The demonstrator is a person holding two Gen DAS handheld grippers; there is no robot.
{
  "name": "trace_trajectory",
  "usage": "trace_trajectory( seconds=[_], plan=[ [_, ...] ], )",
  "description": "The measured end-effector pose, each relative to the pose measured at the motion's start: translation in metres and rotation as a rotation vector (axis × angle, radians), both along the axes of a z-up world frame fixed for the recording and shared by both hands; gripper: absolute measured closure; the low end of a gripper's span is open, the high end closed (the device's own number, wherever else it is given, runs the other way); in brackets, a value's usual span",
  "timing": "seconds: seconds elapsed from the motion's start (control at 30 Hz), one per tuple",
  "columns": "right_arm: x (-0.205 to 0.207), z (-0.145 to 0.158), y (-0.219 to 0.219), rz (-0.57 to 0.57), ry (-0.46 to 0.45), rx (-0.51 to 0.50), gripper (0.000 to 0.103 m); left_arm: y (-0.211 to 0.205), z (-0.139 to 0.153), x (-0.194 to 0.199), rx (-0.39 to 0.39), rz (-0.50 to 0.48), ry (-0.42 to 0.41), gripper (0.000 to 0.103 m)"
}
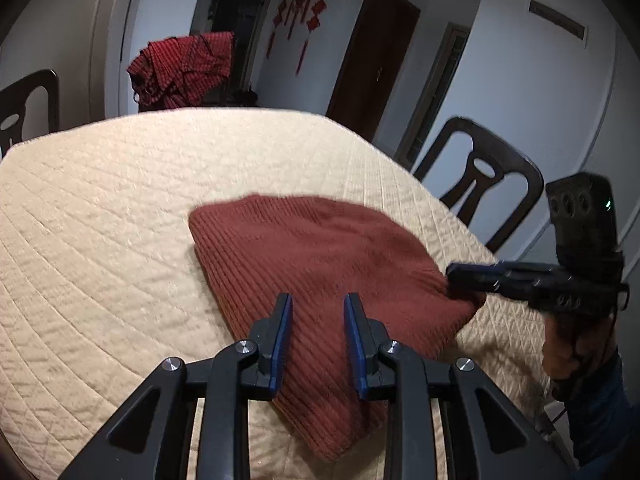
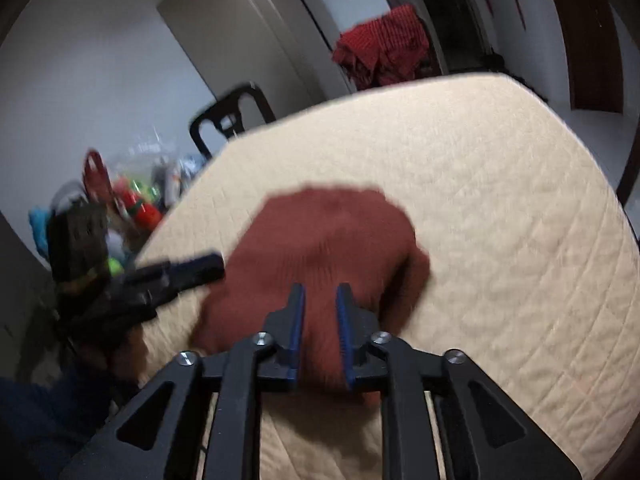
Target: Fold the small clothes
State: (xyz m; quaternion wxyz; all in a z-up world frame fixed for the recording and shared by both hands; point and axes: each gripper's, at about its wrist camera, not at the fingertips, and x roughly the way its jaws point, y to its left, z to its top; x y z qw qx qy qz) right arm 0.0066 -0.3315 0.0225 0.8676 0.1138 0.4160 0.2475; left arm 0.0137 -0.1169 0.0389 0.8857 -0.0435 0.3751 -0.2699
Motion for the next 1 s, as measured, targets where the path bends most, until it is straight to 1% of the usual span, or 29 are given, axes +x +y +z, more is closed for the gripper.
trace_trajectory(
  seconds=[0.03,0.07,0.1,0.2,0.33,0.47,0.5,0.53,0.57,0.6,0.67,0.7,0.8,0.83,0.9,0.97,1.0],
  plan=[
    [-0.002,-0.012,-0.002,-0.01,0.025,-0.015,0.093,-0.001,-0.004,-0.002,0.007,-0.007,0.003,0.074],
    [-0.008,-0.017,-0.005,-0.013,0.015,0.008,0.093,-0.001,-0.007,-0.005,0.014,-0.013,-0.003,0.074],
    [-0.01,-0.018,-0.008,-0.017,0.009,0.021,0.093,-0.001,-0.009,-0.009,0.022,-0.015,-0.011,0.074],
    [-0.013,-0.02,-0.009,-0.031,0.001,0.014,0.093,0.0,-0.01,-0.014,0.019,-0.02,-0.023,0.072],
    [-0.014,-0.013,-0.007,-0.029,-0.007,-0.024,0.093,0.004,-0.007,-0.012,0.006,-0.014,-0.014,0.072],
    [-0.022,0.001,-0.002,-0.012,-0.049,-0.046,0.093,0.004,0.003,-0.014,0.018,-0.013,-0.049,0.072],
    [-0.023,-0.003,-0.001,-0.005,-0.042,-0.062,0.093,0.003,0.005,-0.014,0.019,-0.013,-0.054,0.072],
    [-0.021,-0.01,0.002,-0.003,-0.017,-0.094,0.093,0.003,0.006,-0.012,0.021,-0.007,-0.057,0.069],
    [-0.02,-0.016,0.004,-0.003,0.0,-0.101,0.093,0.003,0.007,-0.008,0.023,0.004,-0.061,0.068],
    [-0.019,-0.016,0.002,-0.005,0.0,-0.084,0.092,0.003,0.008,-0.003,0.024,0.017,-0.064,0.068],
    [-0.018,-0.009,0.0,-0.017,-0.009,-0.073,0.092,0.004,0.009,0.007,0.029,0.041,-0.065,0.068],
    [-0.017,-0.002,-0.002,-0.027,-0.036,-0.067,0.092,0.004,0.008,0.012,0.035,0.055,-0.06,0.068],
    [-0.007,0.014,0.0,-0.051,-0.096,-0.035,0.092,0.0,0.002,0.022,0.037,0.056,-0.039,0.068],
    [-0.003,0.014,0.003,-0.054,-0.098,-0.033,0.092,-0.004,0.0,0.023,0.047,0.053,-0.04,0.068],
    [0.008,0.006,0.01,-0.037,-0.077,-0.028,0.092,-0.008,-0.006,0.022,0.061,0.046,-0.035,0.064],
    [0.016,-0.01,0.017,-0.026,-0.004,-0.065,0.092,-0.009,-0.014,0.019,0.065,0.048,-0.025,0.063],
    [0.017,-0.017,0.018,-0.012,0.004,-0.058,0.092,-0.009,-0.015,0.016,0.071,0.049,-0.038,0.063]
  ],
)
